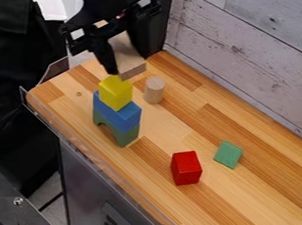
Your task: Put the cuboid off the cylinder and put it on the yellow square
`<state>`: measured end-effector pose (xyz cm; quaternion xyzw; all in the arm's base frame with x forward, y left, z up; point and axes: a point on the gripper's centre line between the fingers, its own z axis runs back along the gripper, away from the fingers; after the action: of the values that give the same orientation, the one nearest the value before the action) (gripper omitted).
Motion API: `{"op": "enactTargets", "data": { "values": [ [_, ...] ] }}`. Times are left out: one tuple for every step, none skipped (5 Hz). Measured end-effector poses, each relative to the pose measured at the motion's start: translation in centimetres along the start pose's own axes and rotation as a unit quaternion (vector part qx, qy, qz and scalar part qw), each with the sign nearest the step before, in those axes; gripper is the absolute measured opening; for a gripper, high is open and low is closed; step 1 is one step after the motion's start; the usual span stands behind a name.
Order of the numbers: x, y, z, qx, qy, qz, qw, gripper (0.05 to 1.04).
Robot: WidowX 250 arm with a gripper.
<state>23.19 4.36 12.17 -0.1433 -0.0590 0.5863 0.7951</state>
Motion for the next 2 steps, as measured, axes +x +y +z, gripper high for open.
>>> {"op": "enactTargets", "data": {
  "values": [
    [-0.1, 0.5, -0.8, 0.015, 0.003, 0.022, 0.9997, 0.55],
    [-0.5, 0.8, -1.9, 0.043, 0.009, 0.037, 0.9984, 0.549]
  ]
}}
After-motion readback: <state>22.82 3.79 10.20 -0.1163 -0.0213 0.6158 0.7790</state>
